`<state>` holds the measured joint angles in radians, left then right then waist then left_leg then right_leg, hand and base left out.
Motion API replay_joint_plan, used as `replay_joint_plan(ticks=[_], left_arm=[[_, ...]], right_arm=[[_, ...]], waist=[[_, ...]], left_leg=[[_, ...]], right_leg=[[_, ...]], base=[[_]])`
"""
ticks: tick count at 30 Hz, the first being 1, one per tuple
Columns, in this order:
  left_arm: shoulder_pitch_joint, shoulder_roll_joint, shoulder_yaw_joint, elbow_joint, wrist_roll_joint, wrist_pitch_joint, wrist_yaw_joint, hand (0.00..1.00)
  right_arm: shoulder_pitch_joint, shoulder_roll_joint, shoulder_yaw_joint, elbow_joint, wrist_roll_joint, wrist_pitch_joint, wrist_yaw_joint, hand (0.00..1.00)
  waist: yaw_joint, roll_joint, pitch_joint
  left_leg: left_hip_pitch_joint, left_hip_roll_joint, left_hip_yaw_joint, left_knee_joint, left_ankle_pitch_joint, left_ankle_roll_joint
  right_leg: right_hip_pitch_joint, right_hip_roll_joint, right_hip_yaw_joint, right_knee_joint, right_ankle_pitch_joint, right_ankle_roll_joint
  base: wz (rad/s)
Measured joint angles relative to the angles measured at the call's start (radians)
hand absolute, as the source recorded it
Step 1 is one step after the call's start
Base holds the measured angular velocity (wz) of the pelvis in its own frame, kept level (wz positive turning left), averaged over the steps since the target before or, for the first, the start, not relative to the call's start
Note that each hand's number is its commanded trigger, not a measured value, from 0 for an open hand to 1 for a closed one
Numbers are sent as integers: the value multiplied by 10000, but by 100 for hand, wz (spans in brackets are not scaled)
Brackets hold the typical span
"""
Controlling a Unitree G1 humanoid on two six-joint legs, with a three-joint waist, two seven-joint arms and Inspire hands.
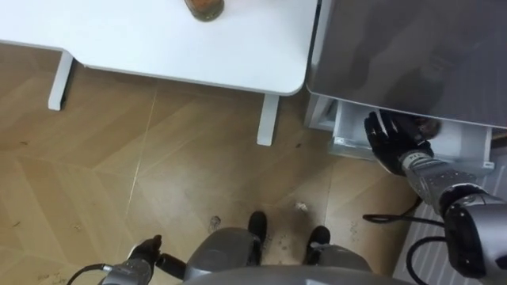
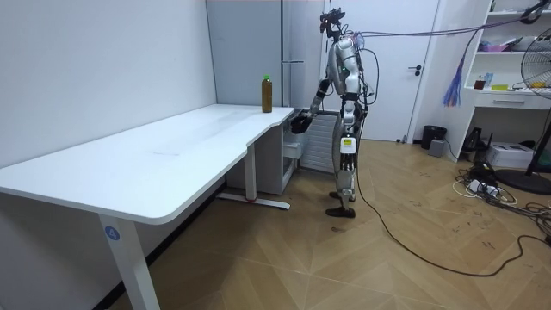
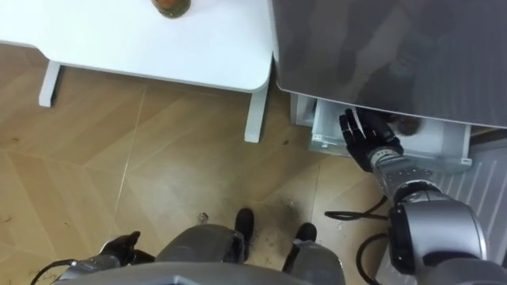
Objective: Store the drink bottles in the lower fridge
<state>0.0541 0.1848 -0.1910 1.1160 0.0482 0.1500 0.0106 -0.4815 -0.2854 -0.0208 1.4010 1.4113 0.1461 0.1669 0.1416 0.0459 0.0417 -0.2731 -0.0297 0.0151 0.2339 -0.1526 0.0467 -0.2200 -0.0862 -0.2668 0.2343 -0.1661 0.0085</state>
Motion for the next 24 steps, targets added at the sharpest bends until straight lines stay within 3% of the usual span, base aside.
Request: replay_joint_plan(ticks=[6, 24], left_arm=[[-34, 0, -3, 27, -5, -1, -6, 0], [-18, 60, -404, 32, -9, 19, 11, 0]], right_arm=[[4, -1, 2, 56, -7, 12, -2, 0], [109, -9, 311, 67, 0, 3, -1, 0]], waist=[[-5, -83, 3], [-57, -50, -24]], left_leg=[[17, 6, -13, 65, 0, 0], [-8, 11, 8, 372, 0, 0]], right_leg=[[83, -9, -101, 3, 5, -8], [286, 3, -334, 40, 33, -53]], base=[[3], [3]])
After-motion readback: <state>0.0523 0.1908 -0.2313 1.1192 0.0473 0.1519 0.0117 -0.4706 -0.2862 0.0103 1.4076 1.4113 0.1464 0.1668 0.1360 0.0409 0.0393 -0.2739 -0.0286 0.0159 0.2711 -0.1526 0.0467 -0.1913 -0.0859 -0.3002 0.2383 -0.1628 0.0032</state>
